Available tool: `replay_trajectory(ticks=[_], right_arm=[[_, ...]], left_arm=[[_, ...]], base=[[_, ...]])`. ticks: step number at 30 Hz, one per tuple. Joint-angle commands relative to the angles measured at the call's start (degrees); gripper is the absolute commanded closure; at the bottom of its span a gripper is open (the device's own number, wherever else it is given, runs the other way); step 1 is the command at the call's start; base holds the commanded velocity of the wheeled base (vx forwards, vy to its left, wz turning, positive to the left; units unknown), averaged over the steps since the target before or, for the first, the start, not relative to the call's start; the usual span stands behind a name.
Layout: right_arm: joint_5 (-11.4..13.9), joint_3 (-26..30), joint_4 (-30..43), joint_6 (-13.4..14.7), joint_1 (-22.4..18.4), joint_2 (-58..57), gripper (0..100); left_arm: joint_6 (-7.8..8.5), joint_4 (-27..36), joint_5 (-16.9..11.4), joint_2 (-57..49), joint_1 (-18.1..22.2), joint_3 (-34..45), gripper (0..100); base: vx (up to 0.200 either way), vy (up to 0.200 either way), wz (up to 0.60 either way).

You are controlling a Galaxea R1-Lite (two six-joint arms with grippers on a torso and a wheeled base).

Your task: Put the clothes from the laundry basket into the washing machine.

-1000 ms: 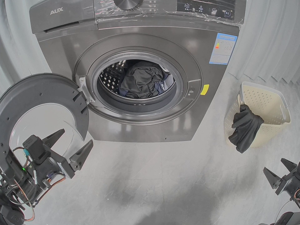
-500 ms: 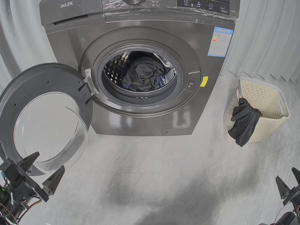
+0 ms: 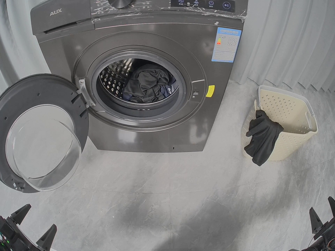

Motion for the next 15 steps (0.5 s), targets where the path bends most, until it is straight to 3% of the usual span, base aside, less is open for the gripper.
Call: replay_trajectory(ticks=[1, 3, 6, 7, 8, 9, 10, 13, 15], right_arm=[[1.9, 1.0, 1.5, -1.0, -1.9, -4.3, 0], [2.1, 1.0, 1.5, -1.1, -1.9, -4.3, 0], [2.2, 1.0, 1.5, -1.5, -1.9, -4.3, 0], [2.2, 1.0, 1.5, -1.8, -1.9, -4.3, 0], [2.2, 1.0, 1.5, -1.8, -2.0, -4.3, 0], [2.2, 1.0, 1.5, -1.8, -1.9, -4.3, 0], [2.2, 1.0, 1.5, -1.8, -1.9, -4.3, 0], [2.2, 1.0, 1.5, -1.8, -2.0, -4.3, 0], [2.2, 1.0, 1.5, -1.8, -2.0, -4.3, 0]], left_arm=[[-0.43, 5.3, -0.2, -10.5, 5.6, 1.0, 0], [0.01, 5.8, 0.2, -10.4, 6.1, 1.0, 0], [0.27, 6.4, -0.3, -11.5, 13.0, 1.0, 0], [0.80, 6.4, -0.8, -14.3, 15.0, 1.0, 0], [2.38, 6.8, -1.4, -15.8, 15.8, 1.0, 0], [3.79, 8.2, -1.1, -15.8, 15.2, 1.0, 0], [4.14, 9.3, -1.0, -15.6, 15.0, 1.0, 0], [1.15, 10.4, -0.7, -15.5, 14.8, 0.6, 0], [1.94, 9.9, -0.8, -15.5, 14.8, 0.8, 0]], base=[[0.000, 0.000, 0.00], [0.000, 0.000, 0.00], [0.000, 0.000, 0.00], [0.000, 0.000, 0.00], [0.000, 0.000, 0.00], [0.000, 0.000, 0.00], [0.000, 0.000, 0.00], [0.000, 0.000, 0.00], [0.000, 0.000, 0.00]])
